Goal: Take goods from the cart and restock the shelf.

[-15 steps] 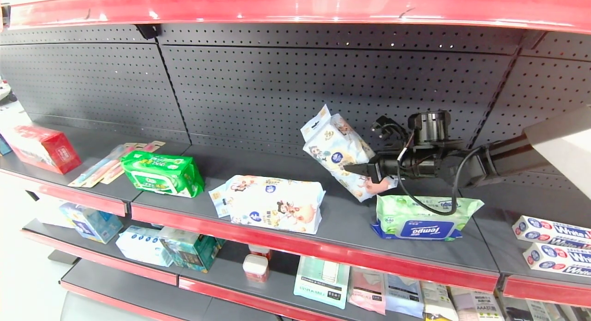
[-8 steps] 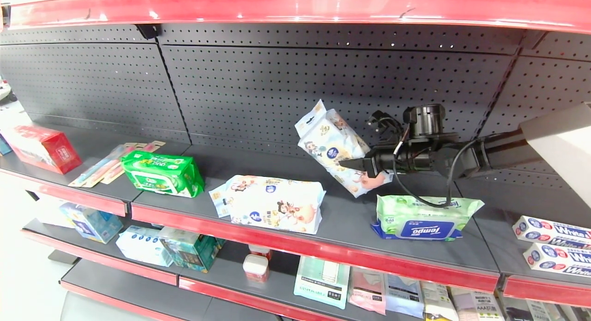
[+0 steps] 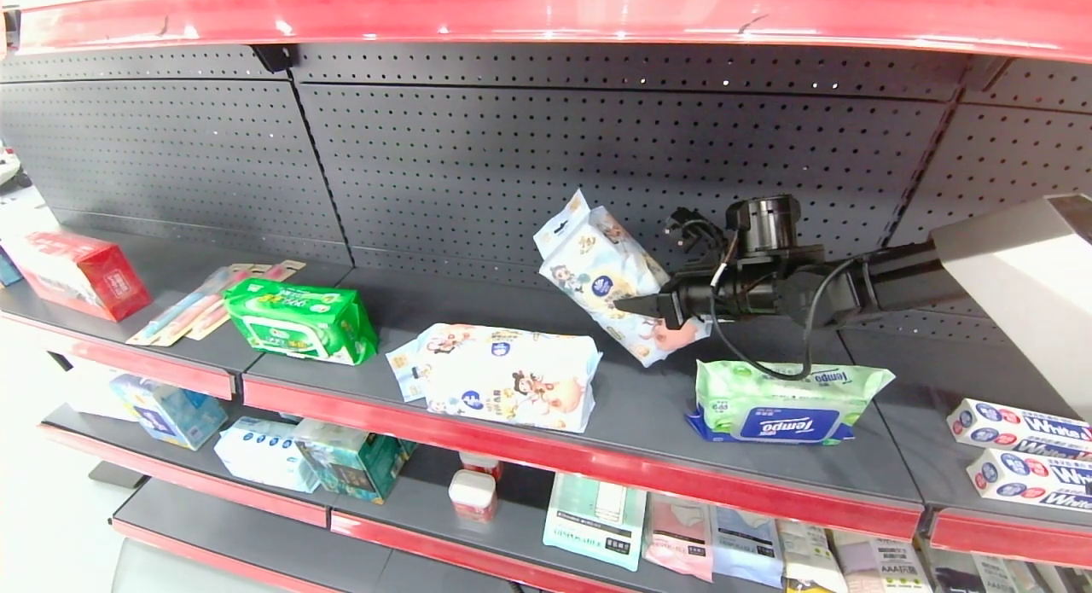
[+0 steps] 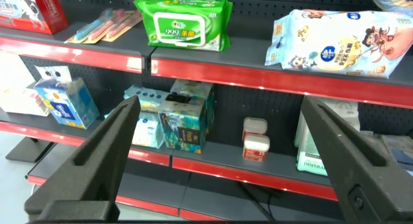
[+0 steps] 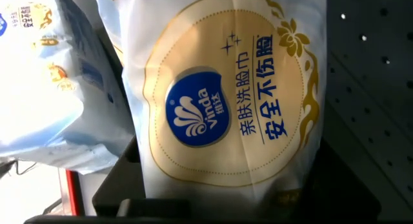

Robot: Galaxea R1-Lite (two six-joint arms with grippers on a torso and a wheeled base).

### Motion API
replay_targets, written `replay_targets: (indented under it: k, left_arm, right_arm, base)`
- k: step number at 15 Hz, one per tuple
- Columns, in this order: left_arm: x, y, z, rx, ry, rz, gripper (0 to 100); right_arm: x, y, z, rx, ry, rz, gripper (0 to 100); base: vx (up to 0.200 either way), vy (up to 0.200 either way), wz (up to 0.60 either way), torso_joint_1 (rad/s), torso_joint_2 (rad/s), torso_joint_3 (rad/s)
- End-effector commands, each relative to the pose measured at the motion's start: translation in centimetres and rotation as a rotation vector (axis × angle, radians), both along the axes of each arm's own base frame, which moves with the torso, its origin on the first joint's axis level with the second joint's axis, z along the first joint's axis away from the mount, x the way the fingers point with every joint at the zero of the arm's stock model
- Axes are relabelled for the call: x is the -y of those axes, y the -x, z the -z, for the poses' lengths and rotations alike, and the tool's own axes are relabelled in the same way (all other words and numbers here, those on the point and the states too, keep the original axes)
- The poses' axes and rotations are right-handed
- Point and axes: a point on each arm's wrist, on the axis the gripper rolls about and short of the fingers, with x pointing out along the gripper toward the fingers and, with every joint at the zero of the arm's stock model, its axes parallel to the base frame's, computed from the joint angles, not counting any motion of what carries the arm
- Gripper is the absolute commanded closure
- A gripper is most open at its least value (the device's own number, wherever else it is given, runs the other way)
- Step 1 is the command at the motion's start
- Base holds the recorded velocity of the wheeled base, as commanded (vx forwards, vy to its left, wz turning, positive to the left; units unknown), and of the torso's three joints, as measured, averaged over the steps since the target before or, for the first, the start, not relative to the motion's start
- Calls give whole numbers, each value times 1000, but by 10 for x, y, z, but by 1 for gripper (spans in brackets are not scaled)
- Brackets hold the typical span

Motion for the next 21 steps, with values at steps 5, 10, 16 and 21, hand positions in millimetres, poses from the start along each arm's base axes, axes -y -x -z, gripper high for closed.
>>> replay_targets:
  k: [5, 10, 16, 21]
  left_arm:
    - [0, 0, 0, -1, 0, 0, 0]
    - [0, 0, 0, -1, 0, 0, 0]
    - [0, 0, 0, -1, 0, 0, 0]
    - [0, 0, 0, -1, 0, 0, 0]
  right_arm:
    - [-7, -2, 14, -47, 21, -55, 100]
    - [-16, -2, 17, -22, 54, -91, 100]
    - [-18, -3, 16, 9, 147, -88, 100]
    - [-24, -8, 14, 53, 179, -84, 100]
  base:
    - [0, 0, 0, 0, 0, 0]
    - [0, 0, 0, 0, 0, 0]
    - [0, 0, 0, 0, 0, 0]
    - [0, 0, 0, 0, 0, 0]
